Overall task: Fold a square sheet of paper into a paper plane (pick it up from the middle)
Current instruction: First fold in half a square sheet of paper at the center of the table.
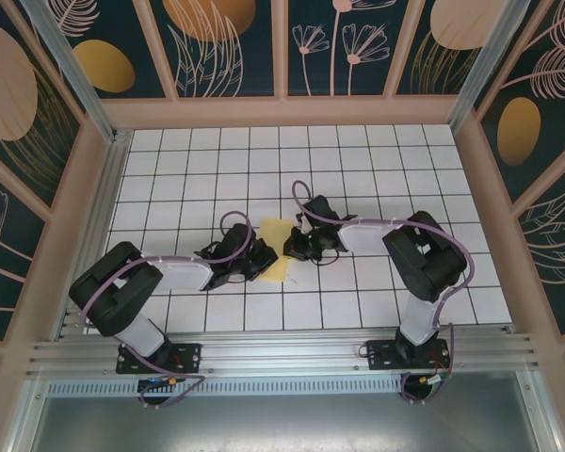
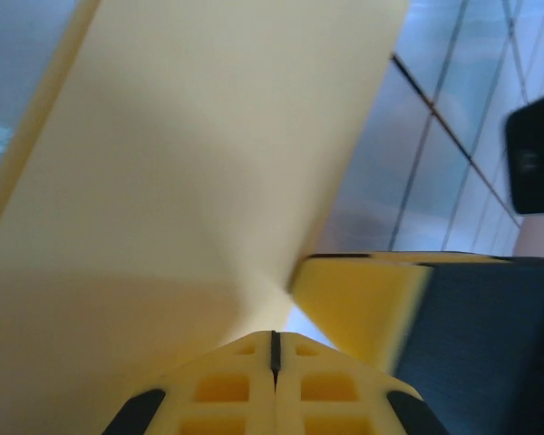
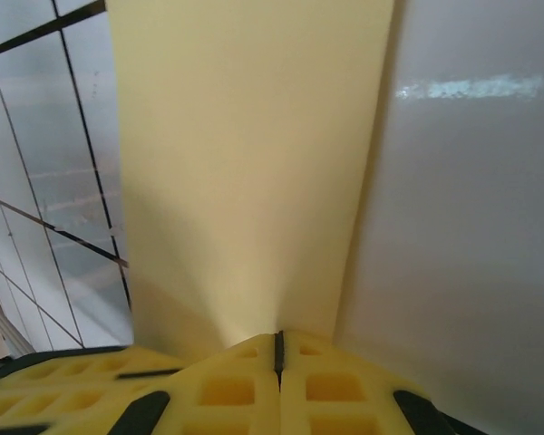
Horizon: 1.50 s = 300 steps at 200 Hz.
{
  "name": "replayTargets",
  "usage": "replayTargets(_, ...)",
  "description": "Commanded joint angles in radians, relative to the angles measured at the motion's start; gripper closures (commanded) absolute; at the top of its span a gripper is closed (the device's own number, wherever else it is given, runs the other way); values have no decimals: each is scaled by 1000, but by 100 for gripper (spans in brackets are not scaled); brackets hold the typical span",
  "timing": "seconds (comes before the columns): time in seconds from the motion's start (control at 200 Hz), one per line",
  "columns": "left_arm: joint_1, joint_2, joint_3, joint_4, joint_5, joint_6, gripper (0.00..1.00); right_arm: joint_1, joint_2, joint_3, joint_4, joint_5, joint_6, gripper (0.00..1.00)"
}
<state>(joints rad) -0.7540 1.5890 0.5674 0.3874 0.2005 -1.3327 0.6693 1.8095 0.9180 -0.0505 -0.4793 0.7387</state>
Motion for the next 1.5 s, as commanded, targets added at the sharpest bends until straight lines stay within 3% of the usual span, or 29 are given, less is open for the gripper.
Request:
replayTargets(0.0, 2, -39, 20, -2, -13, 8, 100, -7, 33, -6, -33, 2, -23, 98)
replayTargets(0.16, 34, -20, 90, -86, 2, 100, 100, -50, 54, 6, -74, -4, -117, 98)
replayTargets(0.505, 97, 179, 338, -220, 60, 308, 95, -170, 133, 149, -264, -129, -614, 98)
replayTargets(0.726, 101, 362, 520, -244, 103, 359, 96, -178, 68, 106, -211, -232, -651, 98)
replayTargets(0.901, 103, 432, 606, -239, 112, 370, 96, -177, 57, 68, -208, -244, -651, 98)
replayTargets(1.496, 107, 511, 570, -302, -8, 321, 100, -119, -39, -117, -130, -222, -515, 98)
